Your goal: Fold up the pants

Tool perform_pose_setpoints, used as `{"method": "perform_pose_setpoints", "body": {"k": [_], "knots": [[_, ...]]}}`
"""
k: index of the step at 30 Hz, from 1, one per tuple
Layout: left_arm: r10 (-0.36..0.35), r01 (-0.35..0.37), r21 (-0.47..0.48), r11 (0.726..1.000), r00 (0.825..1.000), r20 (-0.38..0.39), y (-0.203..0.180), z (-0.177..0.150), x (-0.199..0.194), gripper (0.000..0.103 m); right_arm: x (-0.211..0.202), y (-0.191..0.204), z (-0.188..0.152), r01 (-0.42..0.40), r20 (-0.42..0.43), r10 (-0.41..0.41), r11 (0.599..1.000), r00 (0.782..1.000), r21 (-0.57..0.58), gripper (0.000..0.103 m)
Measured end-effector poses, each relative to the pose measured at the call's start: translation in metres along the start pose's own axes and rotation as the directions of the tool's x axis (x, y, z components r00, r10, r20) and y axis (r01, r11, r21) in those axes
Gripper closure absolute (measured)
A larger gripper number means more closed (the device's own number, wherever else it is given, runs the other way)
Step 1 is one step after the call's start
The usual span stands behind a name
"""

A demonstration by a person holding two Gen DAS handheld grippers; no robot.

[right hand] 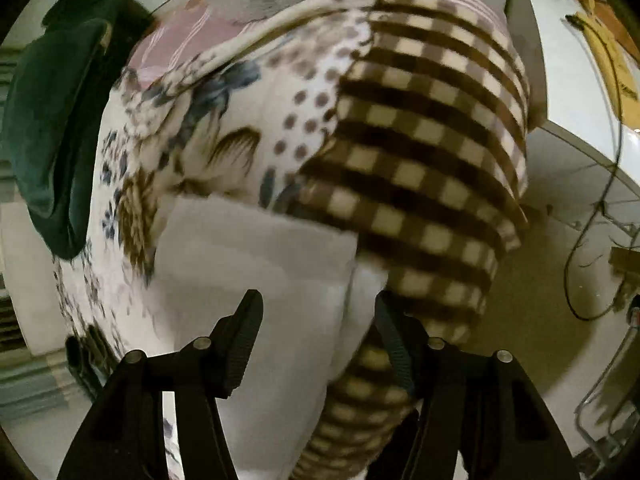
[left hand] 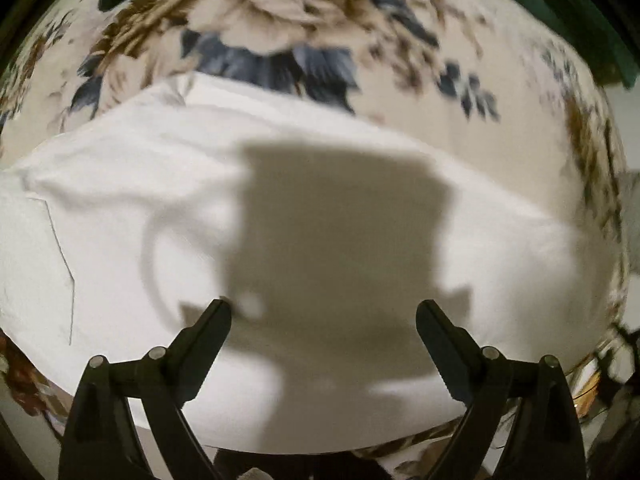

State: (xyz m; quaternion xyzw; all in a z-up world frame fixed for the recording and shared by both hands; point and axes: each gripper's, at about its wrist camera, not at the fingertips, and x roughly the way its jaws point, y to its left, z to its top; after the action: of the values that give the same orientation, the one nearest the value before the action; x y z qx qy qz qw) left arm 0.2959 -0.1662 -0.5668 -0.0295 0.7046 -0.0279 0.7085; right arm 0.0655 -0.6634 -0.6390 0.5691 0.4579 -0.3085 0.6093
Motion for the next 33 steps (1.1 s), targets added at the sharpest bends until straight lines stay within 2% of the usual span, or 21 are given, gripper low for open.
{"method": "perform_pose_setpoints", "body": {"k": [1,2,4,8,10,12,13,15,17,19,21,23,24,26,28,32,33], "knots": [[0.018,-0.018,0.026,0.999,1.0,-0.003,-0.005,-0.003,0.004,0.008,0.006,0.001,0.003,0.002,-0.004,-0.002,1.0,1.0,-0.001,0.061],[0.04,-0.039,0.046,0.998,0.999,-0.013,-0.009,-0.006,0.008,0.008,0.01,0.0,0.006,0.024,-0.003,-0.024,1.0,1.0,-0.002,0.097],[0.051,-0.05,0.064,0.997,0.999,-0.019,-0.012,-0.009,0.009,0.008,0.016,0.006,-0.001,0.05,0.024,-0.05,0.998,0.998,-0.026,0.096],[0.08,-0.078,0.107,0.991,0.997,-0.018,-0.017,-0.011,0.001,0.008,-0.005,0.015,-0.018,0.07,0.094,-0.063,0.995,0.994,-0.068,0.098],[0.084,-0.082,0.13,0.988,0.996,-0.014,-0.023,-0.009,-0.004,0.008,-0.011,0.005,-0.021,0.074,0.082,-0.07,0.996,0.994,-0.051,0.098],[0.081,-0.079,0.144,0.986,0.997,-0.012,-0.028,-0.006,-0.004,0.008,-0.001,-0.006,-0.017,0.038,0.025,-0.037,0.999,0.999,-0.031,0.095],[0.077,-0.074,0.151,0.986,0.997,-0.015,-0.03,-0.004,-0.001,0.008,0.003,-0.014,-0.014,0.01,-0.003,-0.01,1.0,1.0,-0.015,0.091],[0.078,-0.073,0.16,0.984,0.997,-0.024,-0.033,0.0,0.008,0.008,0.001,-0.025,-0.011,-0.065,-0.015,0.065,0.998,0.998,-0.002,0.06],[0.07,-0.064,0.155,0.986,0.997,-0.032,-0.032,0.001,0.022,0.007,-0.005,-0.031,-0.014,-0.098,0.009,0.098,0.995,0.995,-0.025,0.053],[0.044,-0.039,0.145,0.989,0.999,-0.032,-0.028,0.002,0.033,0.002,0.004,-0.036,-0.019,-0.136,-0.034,0.135,0.99,0.99,-0.044,0.053],[0.015,-0.012,0.135,0.991,1.0,-0.02,-0.025,0.004,0.039,0.0,0.019,-0.042,-0.023,-0.211,-0.083,0.208,0.977,0.975,-0.025,0.053],[0.01,-0.009,0.137,0.991,1.0,-0.009,-0.025,0.005,0.042,0.0,0.036,-0.043,-0.026,-0.327,-0.109,0.325,0.945,0.939,0.0,0.053],[0.01,-0.011,0.14,0.99,1.0,0.001,-0.025,0.004,0.042,0.0,0.04,-0.041,-0.028,-0.398,-0.085,0.397,0.917,0.914,0.002,0.053],[0.017,-0.021,0.137,0.99,0.999,0.029,-0.027,0.002,0.041,0.0,0.046,-0.03,-0.029,-0.47,-0.065,0.468,0.882,0.881,-0.033,0.053],[0.019,-0.027,0.136,0.99,0.998,0.064,-0.025,-0.005,0.043,0.0,0.058,-0.02,-0.029,-0.492,-0.068,0.488,0.869,0.87,-0.048,0.053],[0.029,-0.04,0.132,0.99,0.996,0.088,-0.025,-0.02,0.045,0.0,0.089,-0.003,-0.028,-0.482,-0.073,0.478,0.875,0.875,-0.054,0.054],[0.025,-0.035,0.132,0.991,0.997,0.077,-0.025,-0.021,0.044,0.0,0.092,0.0,-0.028,-0.477,-0.063,0.474,0.877,0.878,-0.055,0.07]]}}
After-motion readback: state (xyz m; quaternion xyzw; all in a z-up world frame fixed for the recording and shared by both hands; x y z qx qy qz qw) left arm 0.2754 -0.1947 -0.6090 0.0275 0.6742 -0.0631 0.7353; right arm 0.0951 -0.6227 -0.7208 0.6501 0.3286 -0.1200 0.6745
